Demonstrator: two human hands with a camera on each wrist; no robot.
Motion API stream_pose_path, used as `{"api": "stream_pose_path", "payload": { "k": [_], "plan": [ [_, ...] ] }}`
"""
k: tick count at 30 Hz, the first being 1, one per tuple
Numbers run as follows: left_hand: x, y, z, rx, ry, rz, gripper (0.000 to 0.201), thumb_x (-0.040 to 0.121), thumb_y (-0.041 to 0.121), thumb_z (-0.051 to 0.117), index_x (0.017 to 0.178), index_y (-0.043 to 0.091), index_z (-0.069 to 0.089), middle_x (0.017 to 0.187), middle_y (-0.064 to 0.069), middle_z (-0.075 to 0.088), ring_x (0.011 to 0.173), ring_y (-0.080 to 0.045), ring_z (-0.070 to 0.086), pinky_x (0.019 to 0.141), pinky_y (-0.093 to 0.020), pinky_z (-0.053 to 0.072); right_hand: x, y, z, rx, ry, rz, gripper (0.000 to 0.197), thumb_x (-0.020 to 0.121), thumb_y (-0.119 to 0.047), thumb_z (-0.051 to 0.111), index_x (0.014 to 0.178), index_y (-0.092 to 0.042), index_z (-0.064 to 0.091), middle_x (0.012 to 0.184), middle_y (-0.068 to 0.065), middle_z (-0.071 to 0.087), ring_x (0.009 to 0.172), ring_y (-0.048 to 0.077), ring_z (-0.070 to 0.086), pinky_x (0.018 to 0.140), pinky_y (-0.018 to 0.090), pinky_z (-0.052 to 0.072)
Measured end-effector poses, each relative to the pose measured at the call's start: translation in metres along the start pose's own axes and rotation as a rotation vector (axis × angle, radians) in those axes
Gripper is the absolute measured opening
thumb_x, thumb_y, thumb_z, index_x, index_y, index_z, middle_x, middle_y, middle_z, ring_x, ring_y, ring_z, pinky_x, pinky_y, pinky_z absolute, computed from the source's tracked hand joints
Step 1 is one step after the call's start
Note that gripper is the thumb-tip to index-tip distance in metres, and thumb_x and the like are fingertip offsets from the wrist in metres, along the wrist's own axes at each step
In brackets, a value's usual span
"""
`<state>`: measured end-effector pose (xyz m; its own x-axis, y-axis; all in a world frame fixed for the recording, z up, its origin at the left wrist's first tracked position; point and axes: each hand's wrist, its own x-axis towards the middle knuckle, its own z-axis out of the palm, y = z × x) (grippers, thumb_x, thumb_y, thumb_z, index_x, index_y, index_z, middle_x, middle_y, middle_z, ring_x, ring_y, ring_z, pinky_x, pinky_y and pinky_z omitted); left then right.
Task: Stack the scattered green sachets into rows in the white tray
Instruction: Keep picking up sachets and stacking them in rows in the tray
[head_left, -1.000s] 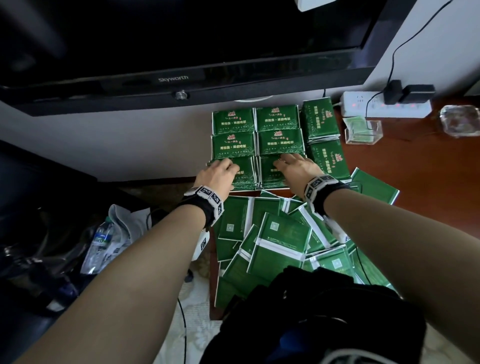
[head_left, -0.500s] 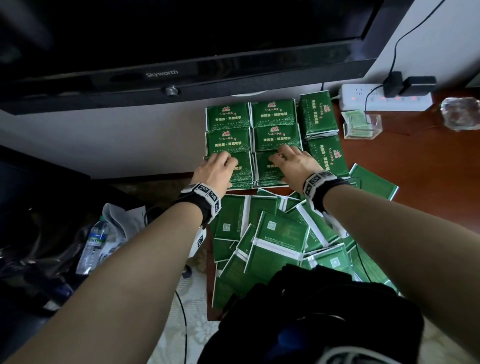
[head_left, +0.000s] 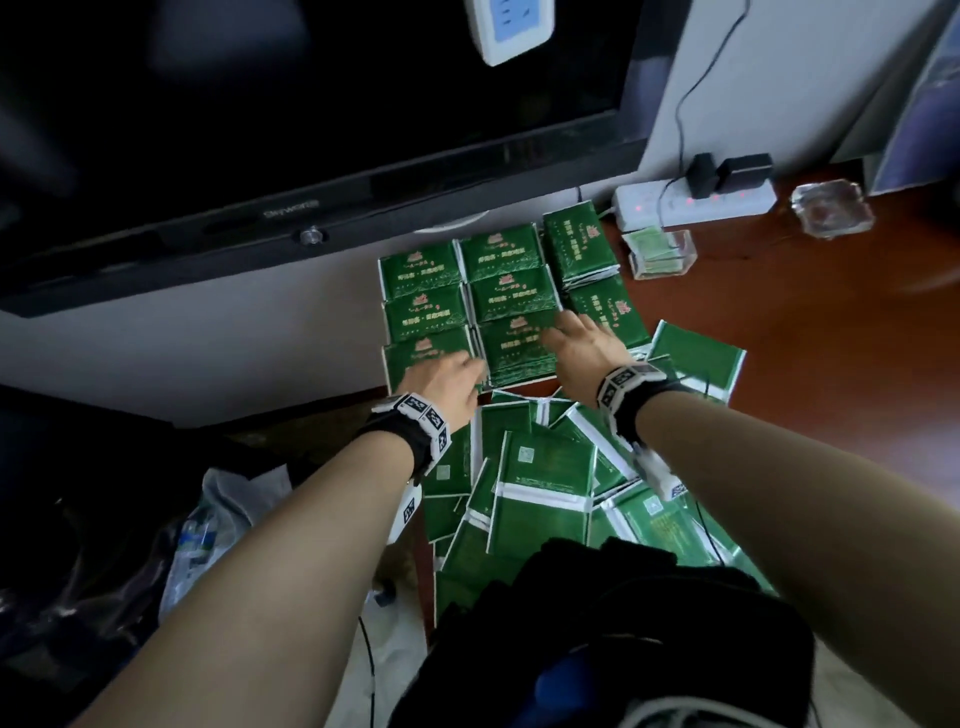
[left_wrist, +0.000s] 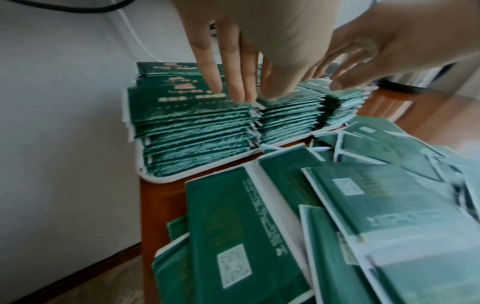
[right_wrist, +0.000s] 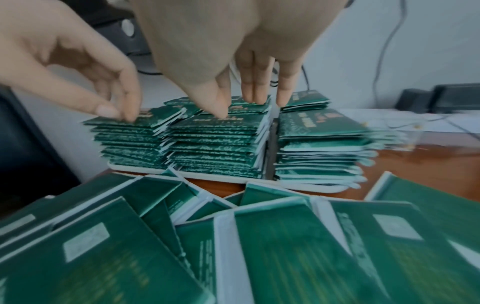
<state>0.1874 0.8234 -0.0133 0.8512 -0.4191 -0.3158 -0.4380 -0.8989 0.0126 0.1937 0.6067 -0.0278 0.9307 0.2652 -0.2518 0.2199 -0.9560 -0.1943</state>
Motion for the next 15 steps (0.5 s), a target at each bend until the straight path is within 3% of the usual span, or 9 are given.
{"api": "stream_pose_path", "payload": {
  "k": [2,4,10,15],
  "plan": [
    [0.004,0.017,-0.006,0.028,-0.066,0.047,0.012,0.096,0.021,0.049,0.099,0.022,0.061,0.093,0.003,0.067,0.079,-0.019,0.064,0.069,-0.032,0.056,-0.019,0.008,-0.01,0.061,-0.006,0.092,0.045,0.087,0.002,0.05,0.127,-0.016,0.056,0.124,0.007,0.051,0.11,0.029,0.055,0.091,0.04,0.052],
    [0.007,0.034,-0.012,0.047,-0.109,0.104,0.014,0.095,0.02,0.048,0.097,0.023,0.062,0.091,0.0,0.069,0.08,-0.024,0.065,0.071,-0.036,0.058,-0.041,0.022,-0.017,0.09,-0.019,0.205,0.035,0.089,-0.002,0.049,0.118,-0.016,0.062,0.116,0.009,0.062,0.099,0.03,0.063,0.079,0.037,0.055],
    [-0.007,0.082,-0.013,0.082,-0.183,0.28,0.02,0.097,0.02,0.047,0.105,0.028,0.064,0.104,-0.003,0.069,0.092,-0.028,0.064,0.078,-0.036,0.055,-0.147,0.052,-0.008,0.103,-0.011,0.636,0.031,0.088,-0.008,0.05,0.111,-0.017,0.068,0.107,0.014,0.068,0.095,0.033,0.066,0.076,0.035,0.054],
    [-0.028,0.102,0.002,0.091,-0.198,0.397,0.023,0.097,0.02,0.049,0.108,0.028,0.067,0.112,-0.003,0.068,0.098,-0.027,0.064,0.079,-0.036,0.056,-0.225,0.033,0.024,0.201,-0.02,0.856,0.032,0.087,-0.01,0.053,0.11,-0.022,0.07,0.11,0.013,0.067,0.096,0.033,0.066,0.076,0.034,0.052]
  ]
}}
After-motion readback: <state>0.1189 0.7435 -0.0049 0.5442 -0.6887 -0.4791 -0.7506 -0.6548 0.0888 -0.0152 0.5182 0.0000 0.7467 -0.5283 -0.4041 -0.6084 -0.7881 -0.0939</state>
